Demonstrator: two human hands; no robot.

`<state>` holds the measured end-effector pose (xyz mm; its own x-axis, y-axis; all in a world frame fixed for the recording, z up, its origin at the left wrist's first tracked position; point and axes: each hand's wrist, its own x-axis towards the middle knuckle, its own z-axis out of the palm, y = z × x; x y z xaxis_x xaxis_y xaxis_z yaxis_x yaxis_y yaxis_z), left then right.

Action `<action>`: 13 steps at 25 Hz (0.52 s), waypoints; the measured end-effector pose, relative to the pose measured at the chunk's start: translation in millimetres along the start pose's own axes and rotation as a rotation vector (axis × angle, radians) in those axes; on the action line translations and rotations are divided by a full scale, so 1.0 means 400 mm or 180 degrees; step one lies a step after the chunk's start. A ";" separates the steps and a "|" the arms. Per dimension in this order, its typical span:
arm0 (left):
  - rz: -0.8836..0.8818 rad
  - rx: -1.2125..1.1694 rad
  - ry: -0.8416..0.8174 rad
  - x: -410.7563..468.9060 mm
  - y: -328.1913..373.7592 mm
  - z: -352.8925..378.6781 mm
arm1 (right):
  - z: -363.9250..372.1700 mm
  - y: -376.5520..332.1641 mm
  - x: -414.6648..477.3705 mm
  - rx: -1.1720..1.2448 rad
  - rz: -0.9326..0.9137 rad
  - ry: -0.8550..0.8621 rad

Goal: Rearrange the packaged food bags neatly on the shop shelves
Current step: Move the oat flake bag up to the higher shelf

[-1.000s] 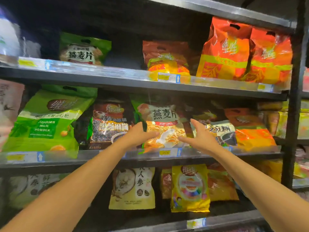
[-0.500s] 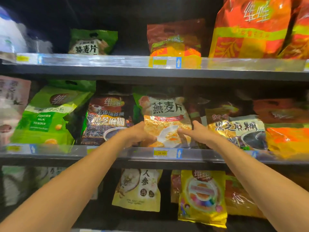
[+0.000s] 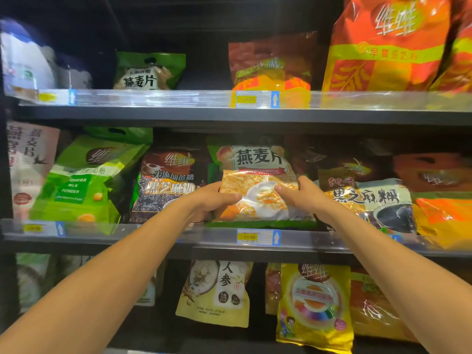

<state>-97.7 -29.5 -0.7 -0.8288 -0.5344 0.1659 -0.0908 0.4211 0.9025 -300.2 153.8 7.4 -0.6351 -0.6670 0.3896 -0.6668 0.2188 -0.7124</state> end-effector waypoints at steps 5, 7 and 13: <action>0.0103 -0.0149 0.0008 -0.050 0.068 -0.028 | -0.022 -0.064 -0.024 0.0154 -0.0238 0.0157; 0.0148 -0.0077 0.0100 -0.080 0.085 -0.041 | -0.028 -0.088 -0.038 0.0166 -0.0253 0.0151; 0.0040 -0.0187 -0.0178 -0.115 0.056 -0.088 | -0.032 -0.130 -0.112 0.0209 -0.0250 0.0079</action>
<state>-42.3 -21.3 26.0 -0.8594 -0.4869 0.1563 -0.0492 0.3829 0.9225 -242.2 181.2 34.2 -0.5919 -0.6622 0.4595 -0.6884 0.1189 -0.7155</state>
